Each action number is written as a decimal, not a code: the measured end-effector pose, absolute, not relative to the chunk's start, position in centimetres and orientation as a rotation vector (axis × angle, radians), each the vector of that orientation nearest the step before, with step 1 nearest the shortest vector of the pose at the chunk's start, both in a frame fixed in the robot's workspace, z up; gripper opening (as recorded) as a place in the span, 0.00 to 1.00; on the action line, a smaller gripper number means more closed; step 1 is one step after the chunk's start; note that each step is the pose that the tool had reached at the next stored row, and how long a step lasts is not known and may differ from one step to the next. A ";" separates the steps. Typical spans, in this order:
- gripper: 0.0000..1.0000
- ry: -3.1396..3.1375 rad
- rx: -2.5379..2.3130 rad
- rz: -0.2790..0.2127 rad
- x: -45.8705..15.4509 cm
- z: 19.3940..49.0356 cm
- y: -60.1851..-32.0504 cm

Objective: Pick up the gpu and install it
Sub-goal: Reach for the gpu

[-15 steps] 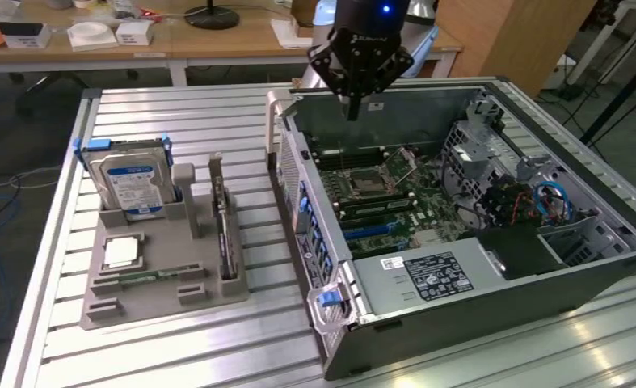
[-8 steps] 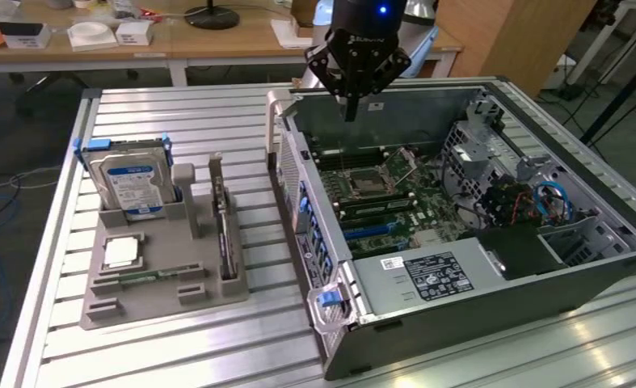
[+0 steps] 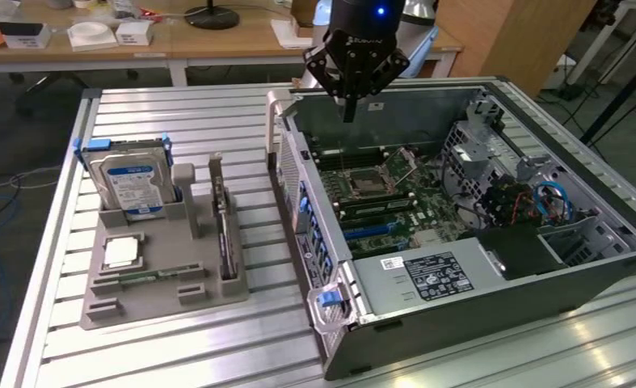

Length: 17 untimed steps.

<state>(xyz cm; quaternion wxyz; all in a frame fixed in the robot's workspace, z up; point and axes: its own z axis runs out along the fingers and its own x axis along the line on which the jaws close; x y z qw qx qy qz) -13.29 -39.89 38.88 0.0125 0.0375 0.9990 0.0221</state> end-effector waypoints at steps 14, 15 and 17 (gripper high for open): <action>0.11 3.114 0.117 0.069 -13.6 38.7 -39.9; 0.11 3.114 0.117 0.069 -13.7 38.7 -39.9; 0.11 3.114 0.117 0.069 -13.7 38.7 -39.9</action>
